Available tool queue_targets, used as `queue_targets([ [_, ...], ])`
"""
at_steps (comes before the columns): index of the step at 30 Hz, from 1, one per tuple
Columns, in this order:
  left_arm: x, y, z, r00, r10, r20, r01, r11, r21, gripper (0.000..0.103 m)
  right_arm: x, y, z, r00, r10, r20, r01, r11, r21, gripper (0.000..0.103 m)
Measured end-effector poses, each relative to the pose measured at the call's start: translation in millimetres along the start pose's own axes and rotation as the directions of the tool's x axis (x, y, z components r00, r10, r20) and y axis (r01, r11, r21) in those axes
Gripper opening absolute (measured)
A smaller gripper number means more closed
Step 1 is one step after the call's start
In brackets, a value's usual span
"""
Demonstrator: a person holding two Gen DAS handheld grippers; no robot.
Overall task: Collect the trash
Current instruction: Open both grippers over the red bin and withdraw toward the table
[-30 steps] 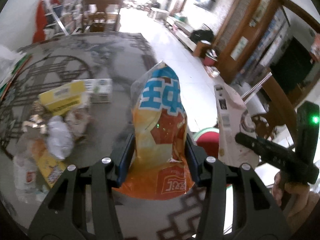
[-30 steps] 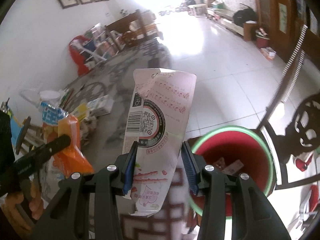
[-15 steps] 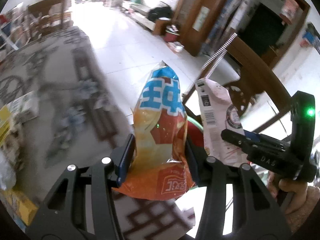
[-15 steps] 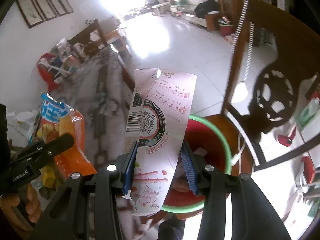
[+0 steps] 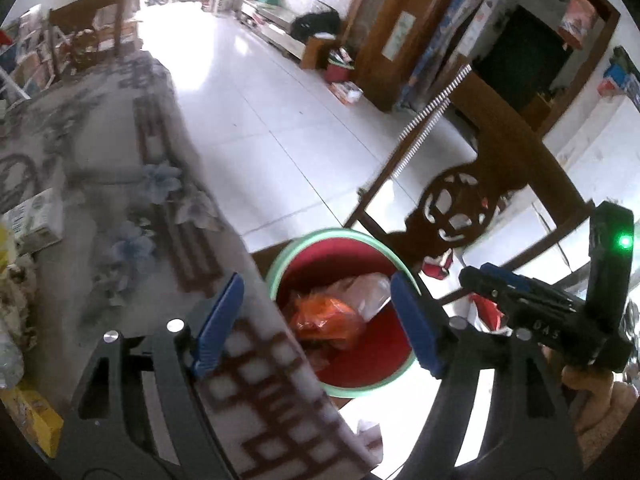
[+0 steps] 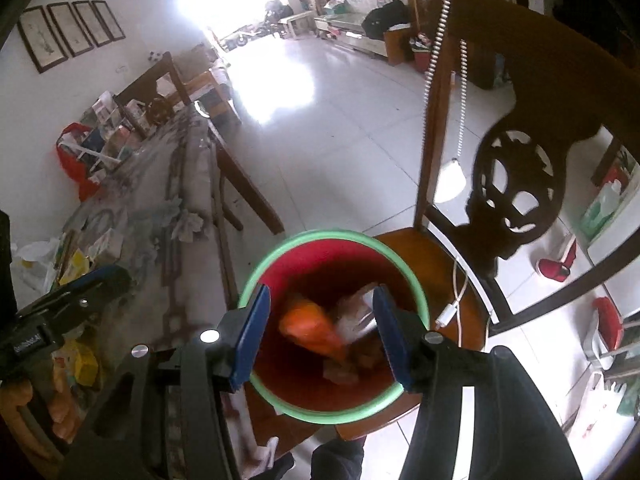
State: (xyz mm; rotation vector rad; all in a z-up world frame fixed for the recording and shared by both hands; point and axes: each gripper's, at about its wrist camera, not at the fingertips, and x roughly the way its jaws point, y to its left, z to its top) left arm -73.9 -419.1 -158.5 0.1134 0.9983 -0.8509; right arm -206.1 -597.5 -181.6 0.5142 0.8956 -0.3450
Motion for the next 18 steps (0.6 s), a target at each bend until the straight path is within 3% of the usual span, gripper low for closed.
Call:
queue_targets([
  [5,-33.8,32.8,-5.5,0.995,0.076,0.064,-0.072,0.996,-0.059,0.073,11.4,27.2,5.8,0.999,0.039,-0.015,-0.040,0.998,-0.052,0.052],
  [9,-65.8,68.3,-12.5,0.981,0.156,0.115,-0.141,0.981,-0.133,0.073,22.6,57.7,8.4,0.997,0.070,-0.041,-0.074,0.991,-0.109,0.052],
  [18,-137.7,173.5,-50.2,0.919,0.368,0.141,-0.313,0.899,-0.305,0.073,44.5,138.8,1.0,0.987,0.126,-0.097,-0.145,0.961,-0.236,0.053],
])
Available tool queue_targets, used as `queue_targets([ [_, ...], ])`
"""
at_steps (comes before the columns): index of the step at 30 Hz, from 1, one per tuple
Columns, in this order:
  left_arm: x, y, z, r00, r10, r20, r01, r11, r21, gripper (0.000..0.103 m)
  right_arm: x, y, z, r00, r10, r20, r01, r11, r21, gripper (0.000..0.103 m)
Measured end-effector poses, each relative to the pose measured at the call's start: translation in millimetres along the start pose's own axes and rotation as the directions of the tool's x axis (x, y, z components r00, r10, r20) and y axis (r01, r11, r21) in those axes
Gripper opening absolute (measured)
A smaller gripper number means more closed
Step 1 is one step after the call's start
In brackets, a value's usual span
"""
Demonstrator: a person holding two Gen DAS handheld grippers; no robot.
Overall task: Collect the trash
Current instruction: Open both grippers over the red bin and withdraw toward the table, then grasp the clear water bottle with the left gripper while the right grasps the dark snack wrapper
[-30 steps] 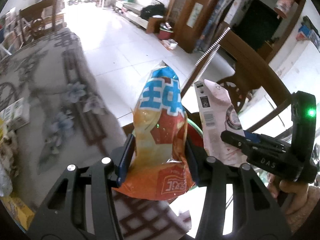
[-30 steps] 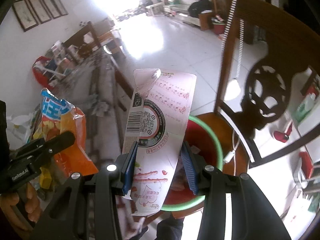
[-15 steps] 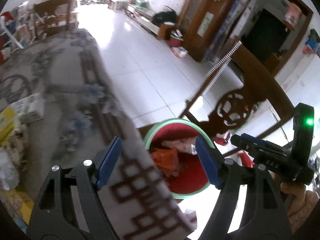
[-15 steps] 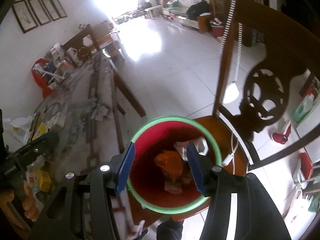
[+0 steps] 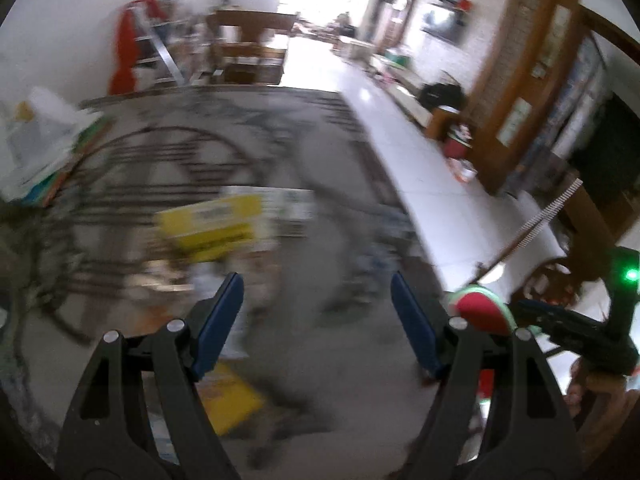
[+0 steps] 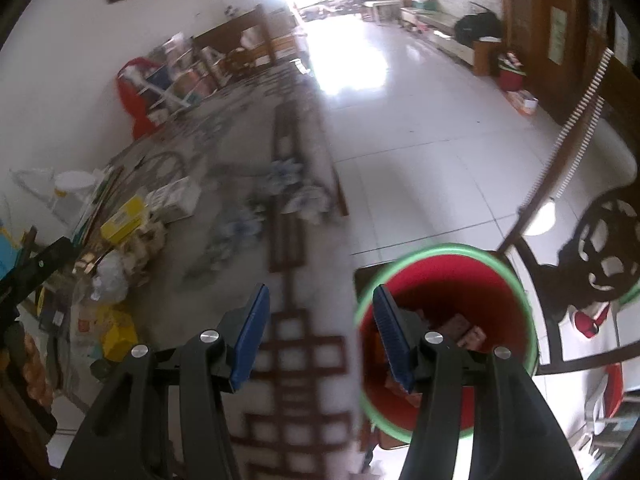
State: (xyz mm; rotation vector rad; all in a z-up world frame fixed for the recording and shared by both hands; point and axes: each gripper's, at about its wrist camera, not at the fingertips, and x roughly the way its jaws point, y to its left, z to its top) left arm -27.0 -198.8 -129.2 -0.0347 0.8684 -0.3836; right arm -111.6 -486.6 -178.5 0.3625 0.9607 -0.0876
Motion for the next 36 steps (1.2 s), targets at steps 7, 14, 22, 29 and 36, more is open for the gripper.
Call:
queue_targets([
  [7,-5.7,86.3,-10.9,0.996,0.067,-0.058,-0.069,0.997,-0.028,0.073,26.6,65.8,2.2,0.999,0.021,-0.039,-0.023,0.998,-0.059,0.053],
  [14,8.9,140.1,-38.5,0.982,0.045,-0.186,-0.044,0.999,0.007,0.073,49.8,142.6,4.9,0.996,0.076,-0.053,-0.080,0.992,-0.095,0.053],
  [22,36.3,166.7,-56.3,0.948,-0.091,-0.306,0.099,0.995,0.011,0.062,67.3,222.5,20.6,0.986,0.161,-0.037,-0.164,0.980,-0.112,0.053],
  [29,32.9,190.7,-51.1,0.950,-0.112,-0.293,0.108,0.994,-0.030,0.060,85.4,277.3,30.2,0.971,0.223,-0.087,-0.233,0.963,-0.136,0.053],
  [36,28.8,244.6,-43.7,0.963,-0.022,-0.268,-0.009,0.994,-0.113,0.060,111.4,316.7,29.0,0.954,0.249,-0.169,-0.275,0.950,-0.150,0.053],
])
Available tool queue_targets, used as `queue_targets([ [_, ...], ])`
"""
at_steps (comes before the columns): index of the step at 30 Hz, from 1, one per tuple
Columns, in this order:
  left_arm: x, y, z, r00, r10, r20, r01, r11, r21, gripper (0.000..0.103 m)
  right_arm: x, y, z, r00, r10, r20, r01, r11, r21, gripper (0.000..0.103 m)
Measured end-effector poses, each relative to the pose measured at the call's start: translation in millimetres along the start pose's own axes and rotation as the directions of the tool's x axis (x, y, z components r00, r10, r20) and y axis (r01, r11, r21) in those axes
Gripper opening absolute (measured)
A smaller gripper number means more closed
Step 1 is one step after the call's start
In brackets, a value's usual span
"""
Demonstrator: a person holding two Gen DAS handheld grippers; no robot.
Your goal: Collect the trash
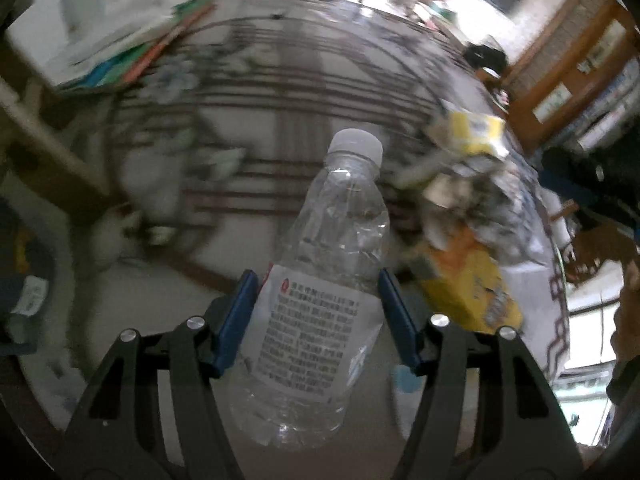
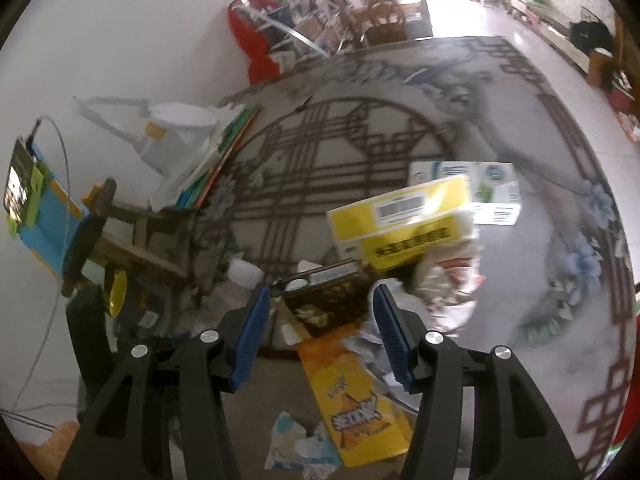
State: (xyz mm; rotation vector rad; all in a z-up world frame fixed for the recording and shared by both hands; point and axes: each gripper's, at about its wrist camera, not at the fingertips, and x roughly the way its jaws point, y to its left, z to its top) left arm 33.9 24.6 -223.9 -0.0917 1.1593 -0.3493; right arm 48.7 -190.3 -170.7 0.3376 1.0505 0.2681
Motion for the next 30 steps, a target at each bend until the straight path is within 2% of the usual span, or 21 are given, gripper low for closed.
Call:
queue_targets([
  [2,-1.6,14.1,1.3,0.999,0.032,0.007,-0.032,0.999,-0.024,0.060,12.2,7.7,0.4,0.999,-0.009,-0.035,0.008,1.000,-0.024,0.053],
  [5,-3.1,27.8,1.9,0.999,0.039,0.008,-0.039,0.998,-0.047,0.060,29.3,15.2,-0.8,0.996,-0.065,-0.062,0.062,0.997,-0.050,0.061],
  [8,-2.5,30.8,3.2,0.999,0.034,0.007,-0.034,0.998,-0.053,0.060,39.6,26.0,-1.3,0.988,-0.150,-0.043,0.144,0.983,-0.116,0.081],
  [14,0.4,29.0,5.3,1.000,0.027,0.001,-0.027,0.999,-0.037,0.060,66.3,37.0,-4.2,0.964,-0.265,-0.036,0.248,0.937,-0.247,0.085],
  [16,2.2,28.4,5.7,1.000,0.023,-0.002,-0.024,0.999,-0.035,0.060,73.2,34.8,-2.6,0.962,-0.270,-0.044,0.251,0.935,-0.251,0.085],
  [17,3.1,28.9,6.1,1.000,0.022,-0.005,-0.022,0.999,-0.035,0.060,75.7,32.1,-2.0,0.963,-0.263,-0.053,0.243,0.939,-0.245,0.083],
  [19,4.9,29.9,7.1,1.000,0.019,-0.011,-0.020,0.999,-0.033,0.060,77.8,30.2,-0.9,0.964,-0.259,-0.064,0.238,0.942,-0.238,0.071],
  [21,6.6,29.3,8.4,1.000,0.019,-0.014,-0.020,0.999,-0.031,0.060,80.2,25.5,-0.8,0.965,-0.245,-0.090,0.220,0.949,-0.227,0.045],
  [22,7.4,29.1,9.4,1.000,0.020,-0.015,-0.020,0.999,-0.030,0.060,80.5,24.8,-1.1,0.967,-0.236,-0.099,0.210,0.952,-0.221,0.040],
  [23,8.1,28.7,10.3,1.000,0.021,-0.016,-0.021,0.999,-0.028,0.060,79.9,23.9,-1.5,0.968,-0.227,-0.102,0.201,0.955,-0.217,0.029],
  [24,8.7,28.3,11.0,1.000,0.022,-0.017,-0.022,0.999,-0.026,0.060,78.8,24.6,-2.0,0.970,-0.221,-0.102,0.195,0.957,-0.216,0.025],
  [30,12.2,28.3,13.5,0.999,0.032,-0.022,-0.033,0.999,-0.039,0.060,58.4,31.8,-2.5,0.987,-0.154,-0.055,0.139,0.968,-0.211,0.022],
])
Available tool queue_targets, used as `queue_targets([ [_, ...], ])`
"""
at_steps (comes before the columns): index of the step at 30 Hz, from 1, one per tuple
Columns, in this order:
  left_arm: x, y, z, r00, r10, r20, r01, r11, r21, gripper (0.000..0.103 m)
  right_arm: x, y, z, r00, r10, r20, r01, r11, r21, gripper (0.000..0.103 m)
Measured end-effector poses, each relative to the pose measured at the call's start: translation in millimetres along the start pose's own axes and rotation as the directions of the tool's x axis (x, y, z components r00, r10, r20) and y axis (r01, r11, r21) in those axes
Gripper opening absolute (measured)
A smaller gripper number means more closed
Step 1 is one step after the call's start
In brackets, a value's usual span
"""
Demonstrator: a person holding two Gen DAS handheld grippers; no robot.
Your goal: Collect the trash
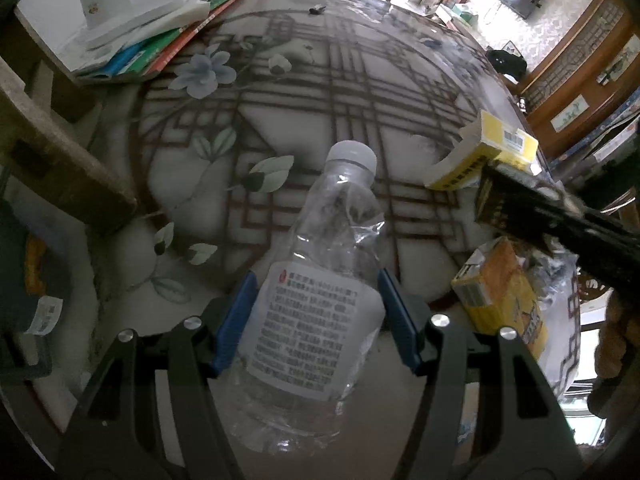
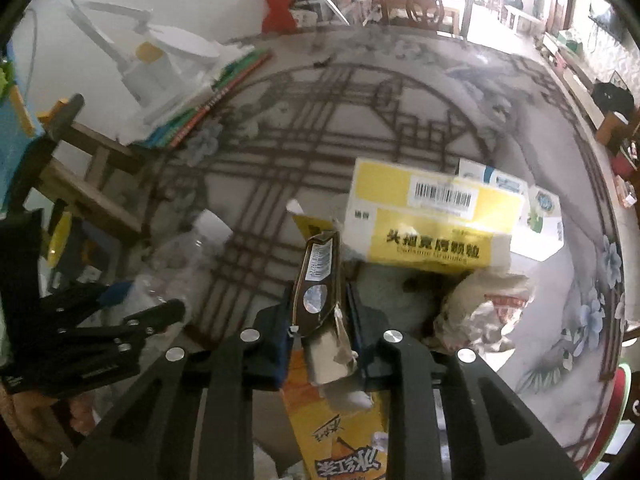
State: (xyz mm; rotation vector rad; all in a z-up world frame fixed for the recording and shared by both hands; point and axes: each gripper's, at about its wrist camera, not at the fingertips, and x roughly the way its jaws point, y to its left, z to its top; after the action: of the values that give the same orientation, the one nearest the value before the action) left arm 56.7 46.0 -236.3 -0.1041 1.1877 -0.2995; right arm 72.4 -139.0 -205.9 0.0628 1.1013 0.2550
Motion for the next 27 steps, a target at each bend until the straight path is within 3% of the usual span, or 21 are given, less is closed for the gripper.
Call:
queue_targets([
  [4,1.2,2.2,0.9,1.000,-0.005,0.001,0.005,1.000,-0.020,0.065,-17.8,0.6,2.5,0.998,0.026,0.060,-0.027,1.000,0.013,0.022],
  [9,-5.6,-5.4,4.3,1.000,-0.001,0.028,0.001,1.000,0.011,0.044,-33.8,-1.9,3.9,0.994,0.047,0.103,-0.049,0.999,0.021,0.022],
  [15,-22.7,-19.0,8.7,0.996,-0.009,0.087,0.006,1.000,0.031,0.041,-46.8,-6.2,0.4,0.990,0.066,0.127,-0.070,0.997,0.033,0.022],
  [16,-26.8,-22.0,10.1,0.995,-0.015,0.098,0.011,0.999,0.035,0.037,-49.8,-7.6,-0.5,0.989,0.068,0.131,-0.073,0.997,0.036,0.022],
  [19,-36.9,-30.8,16.5,0.992,-0.043,0.118,0.037,0.998,0.051,0.000,-57.9,-12.1,-3.5,0.987,0.068,0.149,-0.075,0.996,0.042,0.022],
  [25,-52.7,-45.3,22.0,0.983,-0.043,0.177,0.031,0.997,0.070,0.003,-73.6,-23.1,-10.1,0.982,0.053,0.182,-0.066,0.996,0.066,0.022],
  [27,-51.9,-42.2,20.7,0.984,-0.040,0.172,0.030,0.998,0.061,0.021,-77.8,-27.1,-13.2,0.981,0.046,0.186,-0.061,0.995,0.076,0.023],
])
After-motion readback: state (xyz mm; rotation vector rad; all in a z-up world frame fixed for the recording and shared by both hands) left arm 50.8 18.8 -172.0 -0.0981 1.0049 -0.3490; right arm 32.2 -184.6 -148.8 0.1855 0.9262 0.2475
